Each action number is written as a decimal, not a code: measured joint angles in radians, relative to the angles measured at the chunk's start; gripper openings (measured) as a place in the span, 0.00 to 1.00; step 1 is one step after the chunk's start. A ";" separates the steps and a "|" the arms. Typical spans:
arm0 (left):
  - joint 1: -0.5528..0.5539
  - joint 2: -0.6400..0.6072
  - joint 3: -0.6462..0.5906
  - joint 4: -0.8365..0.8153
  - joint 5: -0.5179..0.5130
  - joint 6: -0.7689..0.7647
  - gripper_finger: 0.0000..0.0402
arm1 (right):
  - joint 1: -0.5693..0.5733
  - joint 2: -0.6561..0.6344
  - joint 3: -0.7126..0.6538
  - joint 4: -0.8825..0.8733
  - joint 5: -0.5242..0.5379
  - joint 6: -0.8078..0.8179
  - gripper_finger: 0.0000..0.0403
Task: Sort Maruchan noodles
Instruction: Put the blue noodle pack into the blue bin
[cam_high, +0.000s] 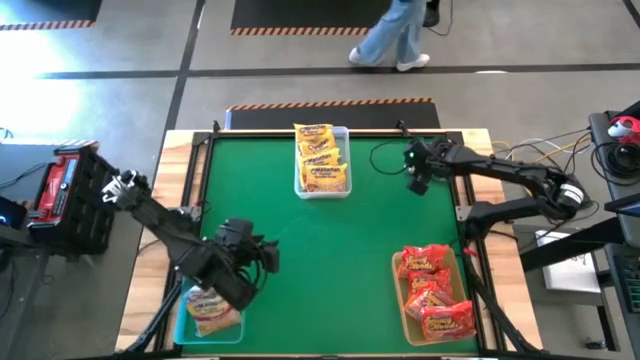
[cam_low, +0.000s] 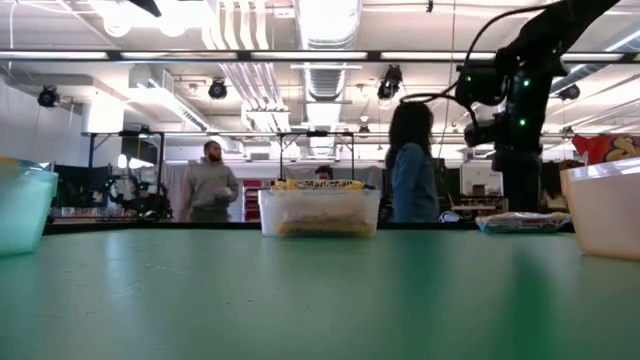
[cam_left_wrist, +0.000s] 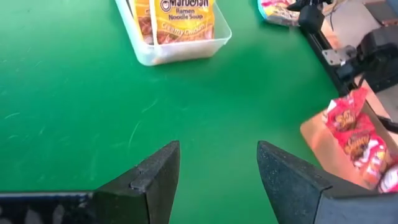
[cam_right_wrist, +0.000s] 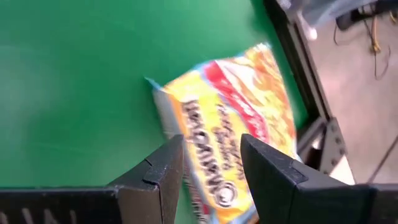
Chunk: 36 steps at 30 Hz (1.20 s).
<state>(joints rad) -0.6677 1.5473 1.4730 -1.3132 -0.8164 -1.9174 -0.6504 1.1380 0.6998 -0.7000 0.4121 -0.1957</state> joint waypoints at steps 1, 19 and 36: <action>0.011 0.004 0.000 0.009 -0.002 0.005 0.49 | -0.024 0.005 0.000 0.003 0.000 -0.006 0.37; 0.077 0.030 -0.001 0.125 -0.065 0.102 0.49 | -0.190 0.211 0.009 0.001 -0.217 0.091 0.37; 0.074 0.030 -0.001 0.124 -0.063 0.129 0.49 | -0.139 0.169 0.122 0.217 -1.291 0.507 0.37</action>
<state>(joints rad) -0.5936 1.5768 1.4723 -1.1889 -0.8796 -1.7882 -0.7896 1.3074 0.8215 -0.4825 -0.8791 0.3110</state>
